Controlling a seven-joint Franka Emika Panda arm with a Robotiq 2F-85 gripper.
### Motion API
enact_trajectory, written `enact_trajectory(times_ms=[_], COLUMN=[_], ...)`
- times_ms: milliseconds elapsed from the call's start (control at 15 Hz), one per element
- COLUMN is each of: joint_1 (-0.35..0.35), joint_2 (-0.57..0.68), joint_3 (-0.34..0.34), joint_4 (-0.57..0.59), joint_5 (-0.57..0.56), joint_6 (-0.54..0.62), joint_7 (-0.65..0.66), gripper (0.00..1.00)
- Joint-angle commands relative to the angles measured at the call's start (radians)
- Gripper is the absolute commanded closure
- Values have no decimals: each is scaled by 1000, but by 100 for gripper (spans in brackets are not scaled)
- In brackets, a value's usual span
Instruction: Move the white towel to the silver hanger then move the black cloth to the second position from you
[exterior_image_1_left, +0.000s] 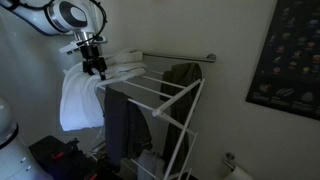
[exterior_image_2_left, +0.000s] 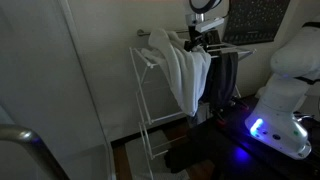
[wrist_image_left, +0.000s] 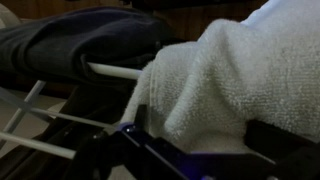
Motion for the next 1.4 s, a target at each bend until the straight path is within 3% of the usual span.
enact_trajectory(times_ms=[0,600,1333], joint_1=[24,33,150], joint_2=[2,-23,-399], joint_3=[-22,-21,42], joint_4=[1,-7,-97], joint_5=[-8,-4,85], joint_6=[-3,6,-24], joint_7=[7,26,94], gripper=[0,0,0])
